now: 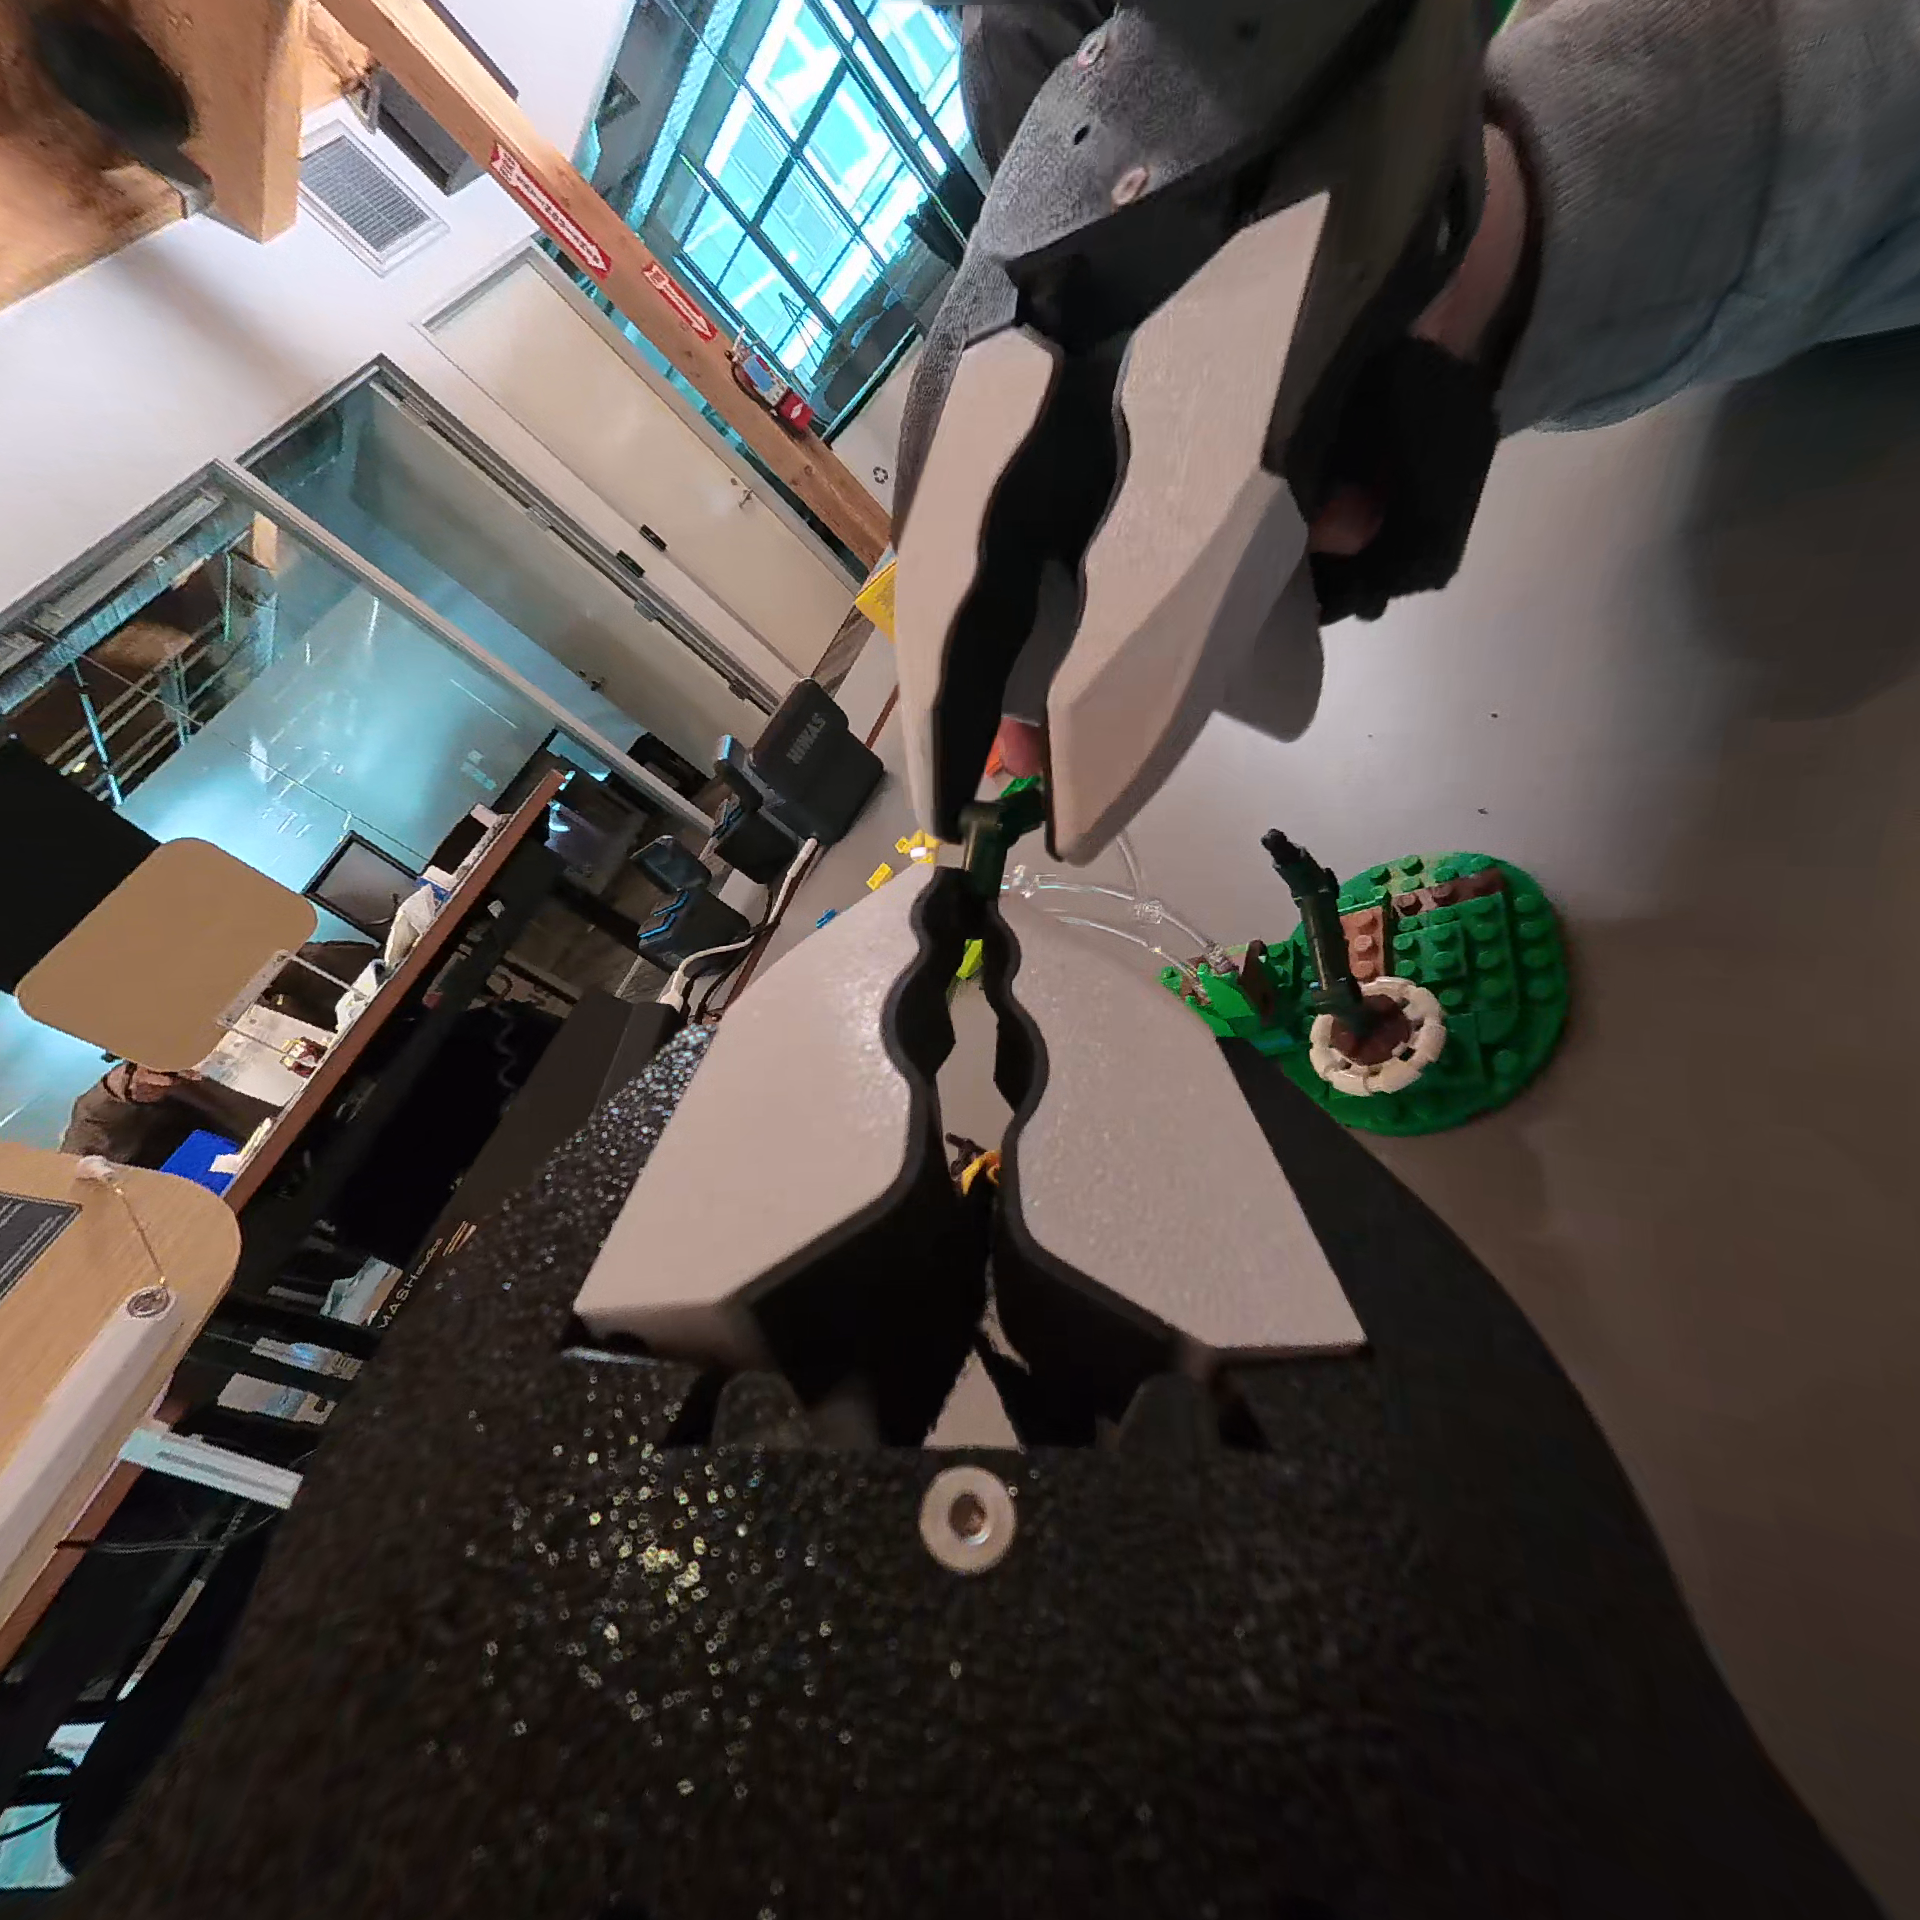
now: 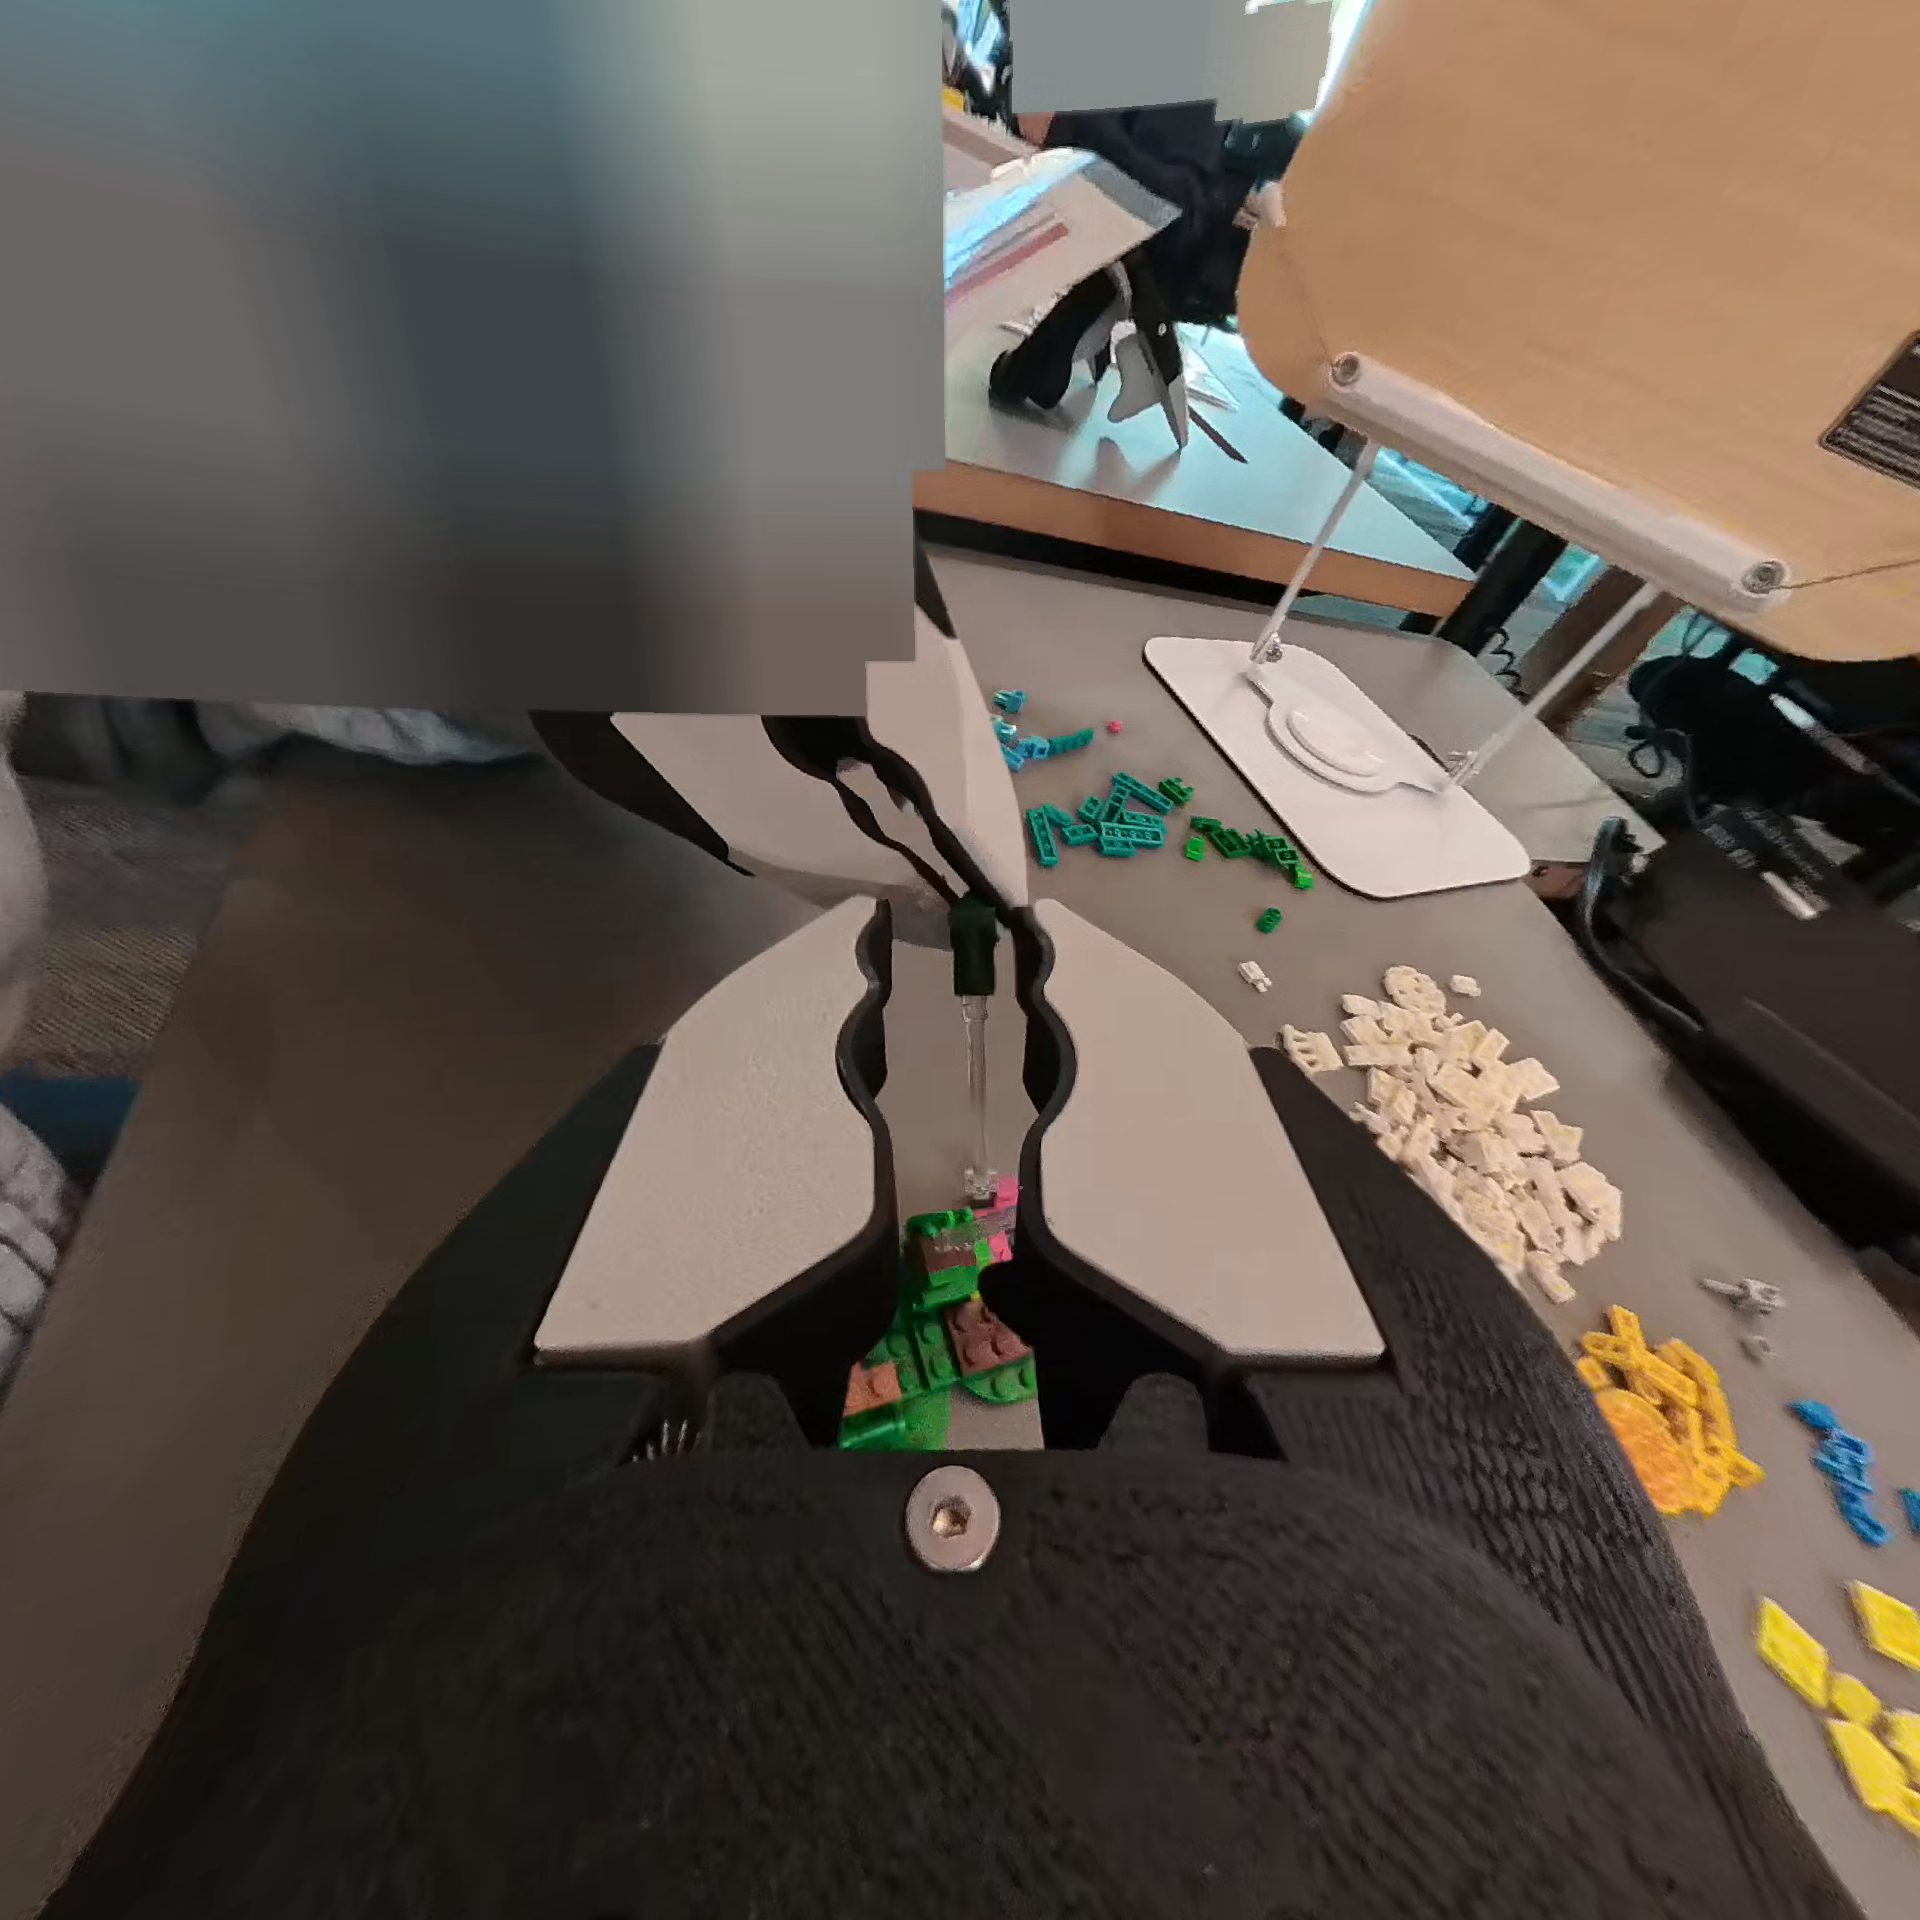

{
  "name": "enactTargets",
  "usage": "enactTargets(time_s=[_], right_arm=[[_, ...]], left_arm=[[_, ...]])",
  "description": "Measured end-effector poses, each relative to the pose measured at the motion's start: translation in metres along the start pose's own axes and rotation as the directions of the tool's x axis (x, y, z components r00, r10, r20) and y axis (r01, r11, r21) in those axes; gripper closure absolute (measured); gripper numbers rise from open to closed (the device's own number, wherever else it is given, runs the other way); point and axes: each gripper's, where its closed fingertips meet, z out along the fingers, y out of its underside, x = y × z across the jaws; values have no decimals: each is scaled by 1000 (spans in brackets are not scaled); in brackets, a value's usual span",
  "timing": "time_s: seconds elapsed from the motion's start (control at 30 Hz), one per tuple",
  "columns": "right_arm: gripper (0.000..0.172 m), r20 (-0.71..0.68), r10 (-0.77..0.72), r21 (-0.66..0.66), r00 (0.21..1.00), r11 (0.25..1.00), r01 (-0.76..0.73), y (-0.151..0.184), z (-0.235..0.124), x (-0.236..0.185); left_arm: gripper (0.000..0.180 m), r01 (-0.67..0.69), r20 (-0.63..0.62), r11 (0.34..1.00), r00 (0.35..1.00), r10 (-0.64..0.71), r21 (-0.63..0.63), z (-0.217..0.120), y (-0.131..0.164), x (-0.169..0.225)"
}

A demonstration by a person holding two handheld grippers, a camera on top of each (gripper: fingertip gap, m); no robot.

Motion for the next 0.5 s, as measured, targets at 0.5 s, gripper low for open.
enactTargets(time_s=[0.5], right_arm=[[165,112,-223,-91,968,968,234,15,-3,-23]], left_arm=[[171,54,-215,996,974,-67,-65,3,3,35]])
